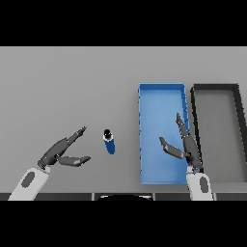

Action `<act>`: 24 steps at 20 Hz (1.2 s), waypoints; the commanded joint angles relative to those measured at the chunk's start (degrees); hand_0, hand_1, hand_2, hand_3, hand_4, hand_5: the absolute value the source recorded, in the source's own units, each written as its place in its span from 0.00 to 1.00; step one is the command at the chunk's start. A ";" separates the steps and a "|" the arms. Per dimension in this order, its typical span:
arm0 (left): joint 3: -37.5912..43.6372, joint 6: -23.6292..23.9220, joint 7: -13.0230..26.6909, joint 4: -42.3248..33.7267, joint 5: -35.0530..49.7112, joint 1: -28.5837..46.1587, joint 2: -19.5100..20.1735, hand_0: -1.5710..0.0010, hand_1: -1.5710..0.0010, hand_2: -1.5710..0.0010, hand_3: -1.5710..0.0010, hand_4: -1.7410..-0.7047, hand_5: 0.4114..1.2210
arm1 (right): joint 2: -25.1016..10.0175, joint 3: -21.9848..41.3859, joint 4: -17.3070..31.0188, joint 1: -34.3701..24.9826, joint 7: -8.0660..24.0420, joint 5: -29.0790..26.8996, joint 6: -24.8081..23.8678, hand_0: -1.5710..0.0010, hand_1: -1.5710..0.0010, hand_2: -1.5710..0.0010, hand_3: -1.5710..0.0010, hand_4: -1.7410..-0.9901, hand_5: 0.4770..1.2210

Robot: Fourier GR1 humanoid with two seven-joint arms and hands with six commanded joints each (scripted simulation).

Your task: Pick up the blue pipe and place it into the blue bin.

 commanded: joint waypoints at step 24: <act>-6.36 -0.47 -2.67 19.79 -3.37 -13.08 -23.68 0.88 0.78 0.69 0.67 0.47 0.39 | 0.59 -0.29 -1.73 2.26 0.21 -0.89 0.13 1.00 1.00 1.00 1.00 0.64 0.17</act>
